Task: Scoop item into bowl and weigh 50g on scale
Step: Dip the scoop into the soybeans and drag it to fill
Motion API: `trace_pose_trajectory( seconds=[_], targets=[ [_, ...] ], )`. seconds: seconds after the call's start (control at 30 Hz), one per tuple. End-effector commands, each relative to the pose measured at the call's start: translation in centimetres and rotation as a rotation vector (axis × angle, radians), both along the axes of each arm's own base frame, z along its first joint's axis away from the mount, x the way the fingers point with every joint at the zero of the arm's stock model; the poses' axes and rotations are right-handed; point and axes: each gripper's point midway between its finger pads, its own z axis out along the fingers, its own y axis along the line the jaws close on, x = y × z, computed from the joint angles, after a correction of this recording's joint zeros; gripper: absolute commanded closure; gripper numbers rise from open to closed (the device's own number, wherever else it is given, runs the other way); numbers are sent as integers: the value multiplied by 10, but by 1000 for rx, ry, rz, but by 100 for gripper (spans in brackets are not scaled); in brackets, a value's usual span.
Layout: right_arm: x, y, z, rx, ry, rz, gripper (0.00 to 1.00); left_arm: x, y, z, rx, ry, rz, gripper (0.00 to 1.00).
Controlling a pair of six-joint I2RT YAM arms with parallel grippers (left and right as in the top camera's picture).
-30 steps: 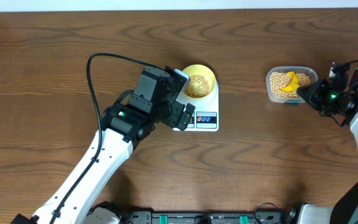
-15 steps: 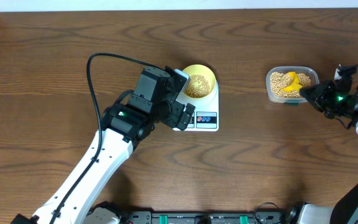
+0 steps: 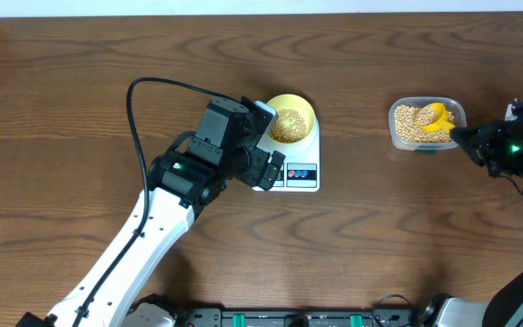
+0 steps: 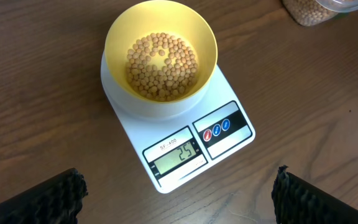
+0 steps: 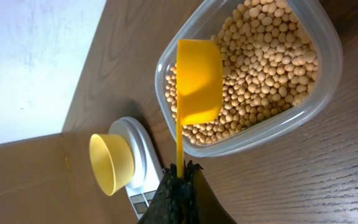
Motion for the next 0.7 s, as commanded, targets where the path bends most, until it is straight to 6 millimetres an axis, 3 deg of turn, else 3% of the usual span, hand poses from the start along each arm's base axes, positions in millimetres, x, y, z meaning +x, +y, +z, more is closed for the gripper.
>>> trace_pose_trajectory(
  seconds=[0.0,0.67],
  targets=[
    [1,2,10,64,-32,13,99,3,3,2,11,-14,4,2],
    [-2,15,35,215,-122,79,99,3,3,2,11,-15,5,2]
  ],
)
